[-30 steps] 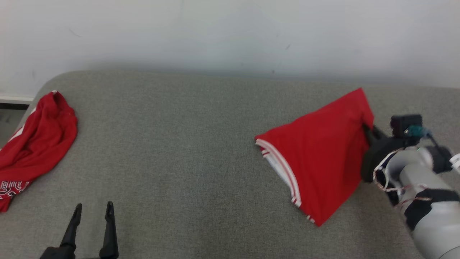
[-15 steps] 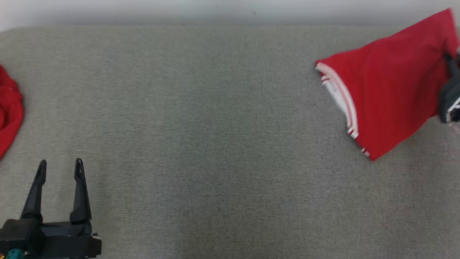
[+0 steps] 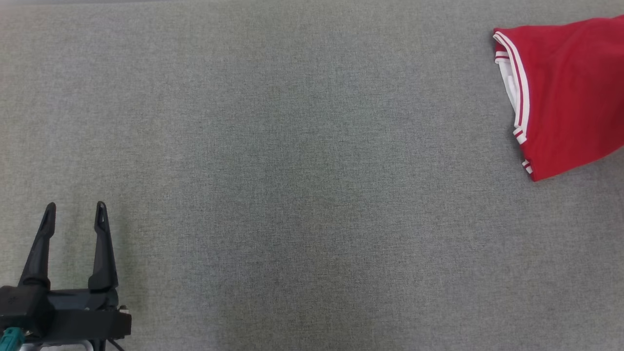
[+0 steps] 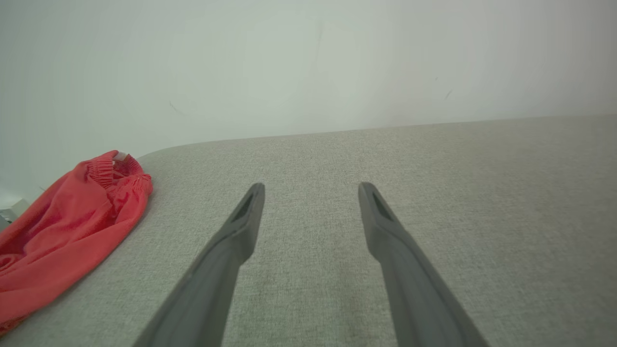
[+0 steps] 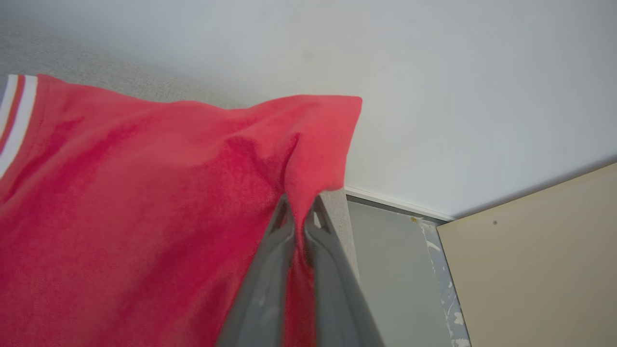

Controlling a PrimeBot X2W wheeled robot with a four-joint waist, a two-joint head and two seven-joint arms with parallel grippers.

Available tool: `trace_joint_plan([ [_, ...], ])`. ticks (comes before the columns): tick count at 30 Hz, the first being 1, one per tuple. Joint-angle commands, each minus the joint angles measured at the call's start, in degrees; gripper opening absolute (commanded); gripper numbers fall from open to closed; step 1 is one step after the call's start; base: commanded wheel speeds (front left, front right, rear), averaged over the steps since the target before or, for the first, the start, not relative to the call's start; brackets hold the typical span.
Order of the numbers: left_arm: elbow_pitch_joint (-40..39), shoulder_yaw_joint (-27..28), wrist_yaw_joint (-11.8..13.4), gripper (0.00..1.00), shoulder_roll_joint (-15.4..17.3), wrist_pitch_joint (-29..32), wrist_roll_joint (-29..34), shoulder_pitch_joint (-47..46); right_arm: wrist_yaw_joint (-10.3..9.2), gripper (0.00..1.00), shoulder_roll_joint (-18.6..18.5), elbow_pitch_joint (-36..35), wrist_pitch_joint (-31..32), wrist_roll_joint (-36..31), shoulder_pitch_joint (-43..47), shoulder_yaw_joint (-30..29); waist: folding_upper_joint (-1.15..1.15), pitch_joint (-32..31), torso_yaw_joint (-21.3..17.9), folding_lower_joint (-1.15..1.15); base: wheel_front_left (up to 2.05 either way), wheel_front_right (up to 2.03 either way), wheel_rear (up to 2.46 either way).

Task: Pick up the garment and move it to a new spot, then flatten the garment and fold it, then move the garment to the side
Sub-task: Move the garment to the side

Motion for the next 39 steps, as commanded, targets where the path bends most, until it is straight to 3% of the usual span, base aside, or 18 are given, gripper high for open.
trace_joint_plan([
  [1,0.07,0.28,-0.27,1.00,0.50,-0.13,-0.16,-0.21,0.01,0.00,-0.39,0.45,-0.53,-0.41,-1.38,0.50,-0.01,0.16,-0.19,-0.01,0.00,0.00,0.00],
  [5,-0.02,0.38,0.00,1.00,0.58,-0.13,-0.25,-0.19,0.01,0.00,-0.53,1.56,-1.04,-1.15,-2.24,1.24,-0.01,0.29,-0.28,-0.01,0.00,0.00,0.00],
  [6,-0.06,0.28,0.08,1.00,0.52,-0.13,-0.18,-0.20,0.01,0.12,-0.60,1.88,-1.24,-1.45,-2.43,1.49,-0.01,0.32,-0.26,-0.01,0.00,0.00,0.00],
  [7,-0.07,0.22,0.20,1.00,0.46,-0.13,-0.16,-0.23,0.01,0.88,-0.64,2.21,-1.46,-1.83,-2.78,1.57,-0.01,0.30,-0.25,-0.01,0.00,0.00,0.00],
  [8,0.03,0.17,0.26,1.00,0.40,-0.13,-0.19,-0.23,0.01,1.00,-0.54,2.65,-1.36,-2.29,-3.01,1.51,-0.01,0.19,-0.24,-0.01,0.00,0.00,0.00],
  [13,1.19,0.19,0.57,1.00,-0.04,-0.13,-0.42,0.46,0.01,1.00,0.44,4.06,-3.11,-2.82,-3.73,-0.66,-0.01,-1.60,-0.30,-0.01,0.00,0.00,0.00],
  [22,4.35,0.24,1.00,1.00,-1.87,-0.14,-0.50,4.24,0.01,1.00,7.35,0.19,-11.28,3.97,2.87,-8.97,-0.01,-10.20,-0.55,-0.01,0.00,0.00,0.00],
  [31,5.50,0.31,1.05,1.00,-2.82,-0.13,-0.07,8.44,0.01,1.00,13.06,-21.67,-11.35,0.13,21.03,-21.15,-0.01,-16.30,-0.05,-0.01,0.00,0.00,0.00],
  [39,6.67,-0.66,1.42,1.00,-2.85,-0.13,0.90,9.95,0.01,1.00,25.31,-40.34,-11.37,-7.37,42.24,-31.52,-0.01,-19.78,1.14,-0.01,0.00,0.00,0.00],
])
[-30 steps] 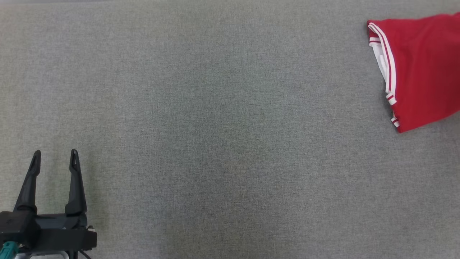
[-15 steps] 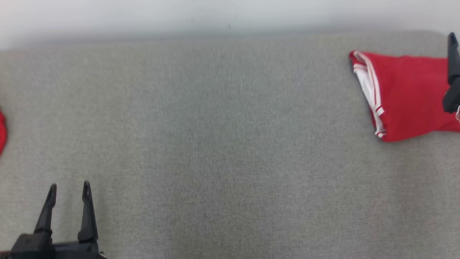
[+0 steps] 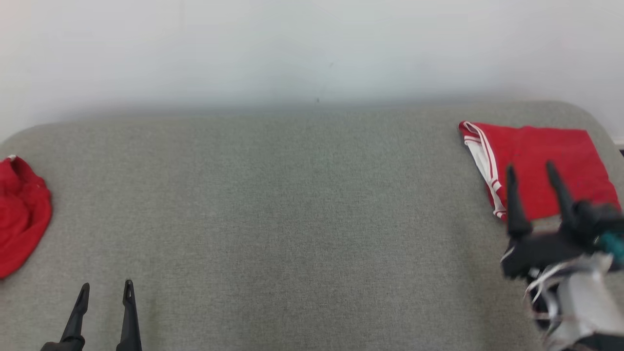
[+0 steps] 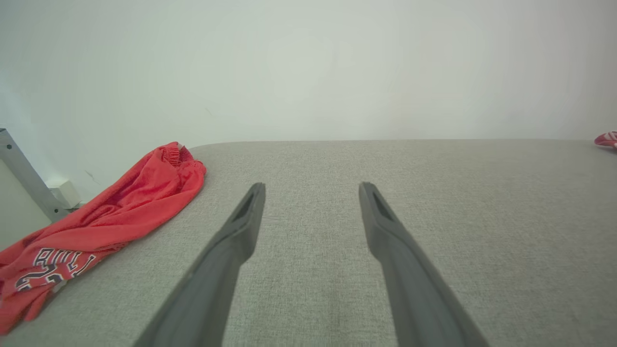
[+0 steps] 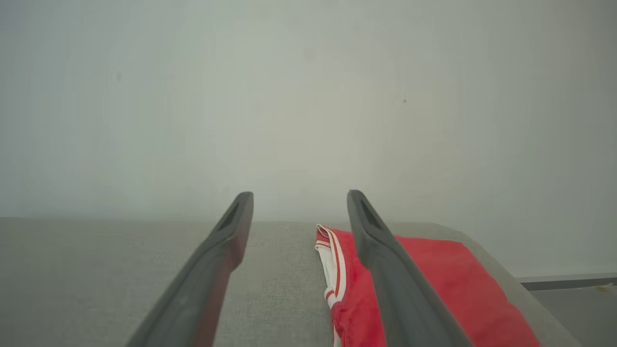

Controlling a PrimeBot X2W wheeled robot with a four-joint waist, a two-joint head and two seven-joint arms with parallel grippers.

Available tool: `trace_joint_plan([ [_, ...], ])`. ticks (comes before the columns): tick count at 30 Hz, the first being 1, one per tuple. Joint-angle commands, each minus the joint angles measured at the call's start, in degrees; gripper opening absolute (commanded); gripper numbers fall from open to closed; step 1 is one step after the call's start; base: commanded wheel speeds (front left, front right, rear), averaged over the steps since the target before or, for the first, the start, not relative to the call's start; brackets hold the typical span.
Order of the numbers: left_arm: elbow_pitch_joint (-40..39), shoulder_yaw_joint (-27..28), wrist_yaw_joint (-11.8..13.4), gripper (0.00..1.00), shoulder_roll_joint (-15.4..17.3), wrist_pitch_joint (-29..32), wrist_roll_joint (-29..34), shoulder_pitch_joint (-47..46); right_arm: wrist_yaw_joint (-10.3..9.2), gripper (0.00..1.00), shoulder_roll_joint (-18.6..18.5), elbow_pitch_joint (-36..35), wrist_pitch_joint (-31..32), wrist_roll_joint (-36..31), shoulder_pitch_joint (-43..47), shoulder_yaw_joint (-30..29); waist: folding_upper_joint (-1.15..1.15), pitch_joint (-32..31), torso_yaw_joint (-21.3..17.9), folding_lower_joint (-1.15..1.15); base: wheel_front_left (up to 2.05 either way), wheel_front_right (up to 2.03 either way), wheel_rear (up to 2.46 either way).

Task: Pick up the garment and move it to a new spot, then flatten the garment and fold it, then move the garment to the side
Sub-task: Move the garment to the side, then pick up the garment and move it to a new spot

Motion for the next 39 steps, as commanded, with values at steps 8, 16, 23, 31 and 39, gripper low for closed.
trace_joint_plan([
  [8,0.00,-0.30,0.72,1.00,-0.26,-0.14,0.42,1.61,0.01,1.00,9.28,-13.35,-0.03,-4.45,16.42,-2.71,0.01,-4.34,2.30,0.02,0.00,0.00,0.00],
  [16,0.37,-0.97,1.16,1.00,0.10,-0.13,1.08,3.12,0.01,1.00,11.12,-18.89,-0.03,-5.35,24.65,-3.32,0.01,-5.32,2.77,0.02,0.00,0.00,0.00],
  [23,0.38,-1.16,1.62,1.00,0.38,-0.13,1.12,3.67,0.01,1.00,11.33,-19.30,-0.03,-3.25,28.54,-3.72,0.01,-5.69,2.73,0.02,0.00,0.00,0.00],
  [31,1.44,-1.85,2.85,1.00,1.34,0.40,2.70,4.17,0.01,1.00,11.30,-18.82,-0.03,-1.77,29.35,-2.99,0.01,-5.88,2.52,0.02,0.00,0.00,0.00],
  [39,1.20,-2.36,3.30,1.00,1.78,1.13,2.52,4.42,0.01,1.00,11.31,-18.15,-0.03,-1.61,29.54,-3.06,0.01,-6.44,3.31,0.02,0.00,0.00,0.00],
])
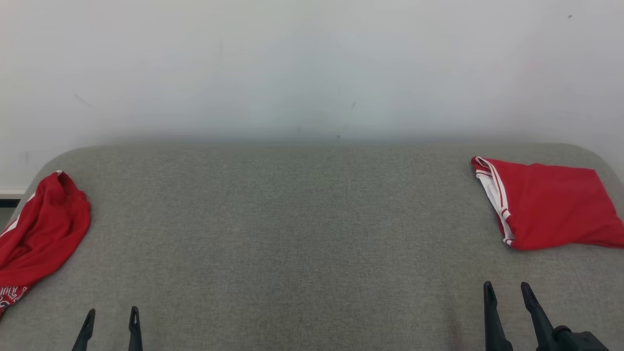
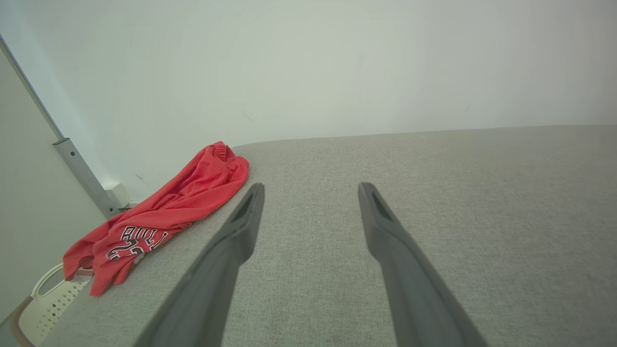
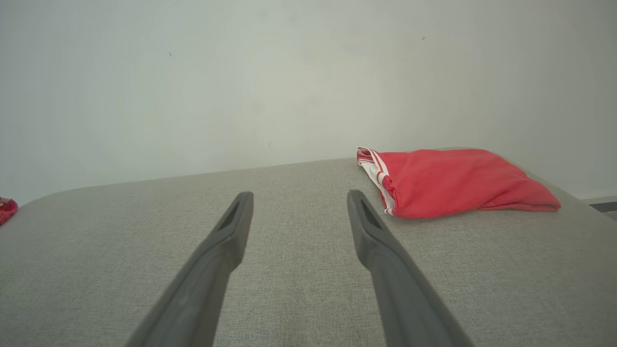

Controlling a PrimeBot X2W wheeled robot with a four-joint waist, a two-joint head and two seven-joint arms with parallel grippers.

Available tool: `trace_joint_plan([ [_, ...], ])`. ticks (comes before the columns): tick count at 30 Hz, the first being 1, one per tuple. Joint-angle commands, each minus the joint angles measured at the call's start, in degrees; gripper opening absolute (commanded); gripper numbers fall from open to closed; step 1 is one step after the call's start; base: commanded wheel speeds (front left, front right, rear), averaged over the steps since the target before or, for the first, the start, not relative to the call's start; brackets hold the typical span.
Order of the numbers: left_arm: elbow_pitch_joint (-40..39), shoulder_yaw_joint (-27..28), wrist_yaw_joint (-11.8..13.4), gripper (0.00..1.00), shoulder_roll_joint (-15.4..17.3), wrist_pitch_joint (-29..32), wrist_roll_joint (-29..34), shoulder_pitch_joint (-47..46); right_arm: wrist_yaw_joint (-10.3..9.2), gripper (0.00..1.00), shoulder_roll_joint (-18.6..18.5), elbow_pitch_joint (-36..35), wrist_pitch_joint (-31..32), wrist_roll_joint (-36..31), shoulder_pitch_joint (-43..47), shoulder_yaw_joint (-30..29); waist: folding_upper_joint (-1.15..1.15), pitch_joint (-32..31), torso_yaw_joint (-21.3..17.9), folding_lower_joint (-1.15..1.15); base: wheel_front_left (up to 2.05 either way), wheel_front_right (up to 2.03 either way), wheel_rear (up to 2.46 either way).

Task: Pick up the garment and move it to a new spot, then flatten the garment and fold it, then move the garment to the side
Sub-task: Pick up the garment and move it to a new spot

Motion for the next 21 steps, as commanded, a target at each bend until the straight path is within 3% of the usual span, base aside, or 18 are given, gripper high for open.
trace_joint_plan([
  [1,-0.14,-0.17,0.03,1.00,0.30,0.21,-0.22,0.94,0.01,1.00,0.06,0.19,-0.03,0.27,0.84,0.05,0.00,-0.19,0.49,0.00,0.00,0.00,0.00],
  [9,-0.47,0.18,0.75,1.00,-0.08,0.15,-1.41,0.41,0.01,1.00,0.07,1.37,-0.03,1.28,1.06,0.67,0.00,-0.82,5.34,0.00,0.00,0.00,0.00],
  [21,-0.95,0.92,1.42,1.00,0.72,0.76,-2.83,1.19,0.01,1.00,0.05,3.45,-0.03,3.30,0.40,2.64,0.00,-1.71,16.48,0.00,0.00,0.00,0.00],
])
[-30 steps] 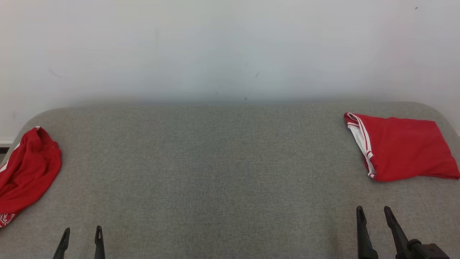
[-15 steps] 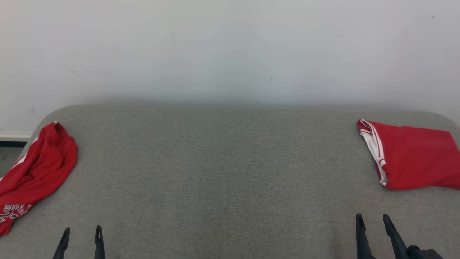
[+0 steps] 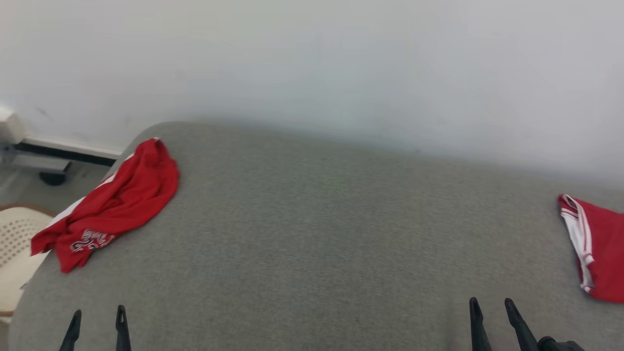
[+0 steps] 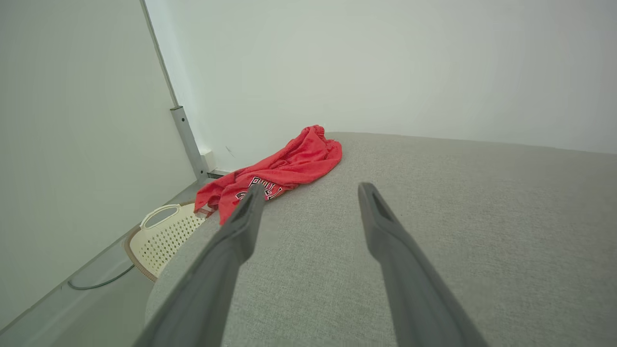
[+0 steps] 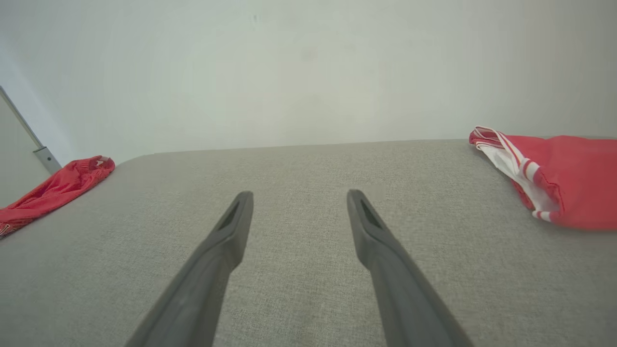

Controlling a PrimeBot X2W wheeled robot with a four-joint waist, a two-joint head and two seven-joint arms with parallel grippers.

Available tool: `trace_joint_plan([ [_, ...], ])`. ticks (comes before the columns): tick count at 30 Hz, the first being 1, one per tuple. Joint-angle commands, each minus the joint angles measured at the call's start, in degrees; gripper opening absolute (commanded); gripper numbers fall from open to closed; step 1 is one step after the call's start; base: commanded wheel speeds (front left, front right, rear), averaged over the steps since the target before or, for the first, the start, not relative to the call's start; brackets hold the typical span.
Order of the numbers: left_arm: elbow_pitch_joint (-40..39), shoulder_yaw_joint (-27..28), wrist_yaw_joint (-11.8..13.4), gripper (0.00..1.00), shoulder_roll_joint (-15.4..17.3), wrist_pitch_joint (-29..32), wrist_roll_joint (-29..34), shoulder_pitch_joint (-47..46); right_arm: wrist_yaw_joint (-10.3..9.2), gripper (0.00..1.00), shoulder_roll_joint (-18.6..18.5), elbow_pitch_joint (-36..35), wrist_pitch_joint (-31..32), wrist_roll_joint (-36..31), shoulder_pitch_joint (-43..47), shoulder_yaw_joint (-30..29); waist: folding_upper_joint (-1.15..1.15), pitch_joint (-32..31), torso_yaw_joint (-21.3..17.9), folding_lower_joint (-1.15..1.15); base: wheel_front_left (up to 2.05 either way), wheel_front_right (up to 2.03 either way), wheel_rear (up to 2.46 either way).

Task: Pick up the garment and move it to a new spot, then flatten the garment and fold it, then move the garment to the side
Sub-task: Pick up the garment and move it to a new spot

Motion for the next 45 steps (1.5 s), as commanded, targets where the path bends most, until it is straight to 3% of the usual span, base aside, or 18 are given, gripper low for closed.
trace_joint_plan([
  [1,-0.16,0.37,0.28,1.00,0.16,0.23,-0.81,1.29,0.01,1.00,0.04,0.38,-0.03,0.48,-0.46,0.40,0.00,-0.67,5.10,0.00,0.00,0.00,0.00],
  [12,-1.46,0.89,1.42,1.00,0.75,1.14,-1.33,2.25,0.01,1.00,0.03,1.59,-0.03,1.93,-2.69,2.64,0.00,-0.89,11.84,0.00,0.00,0.00,0.00],
  [22,-2.08,1.67,2.46,1.00,0.96,1.15,-2.54,2.30,0.01,1.00,0.03,2.17,-0.03,2.15,-2.64,3.44,0.00,-0.46,11.86,0.00,0.00,0.00,0.00],
  [27,-2.25,3.00,3.20,1.00,1.13,1.49,-4.28,-0.86,0.01,1.00,0.04,1.66,-0.03,1.88,-3.48,4.10,0.00,0.50,9.86,0.00,0.00,0.00,0.00],
  [33,-0.81,4.38,1.38,1.00,4.12,4.25,-6.79,-10.19,0.01,1.00,0.02,0.63,-0.03,0.49,-5.72,5.14,0.00,4.12,5.61,0.00,0.00,0.00,0.00],
  [45,10.73,5.44,-3.73,1.00,14.92,13.01,-11.91,-37.47,0.01,1.00,0.01,-3.28,-0.03,-2.27,-14.55,7.27,0.00,17.51,-5.54,0.00,0.00,0.00,0.00],
])
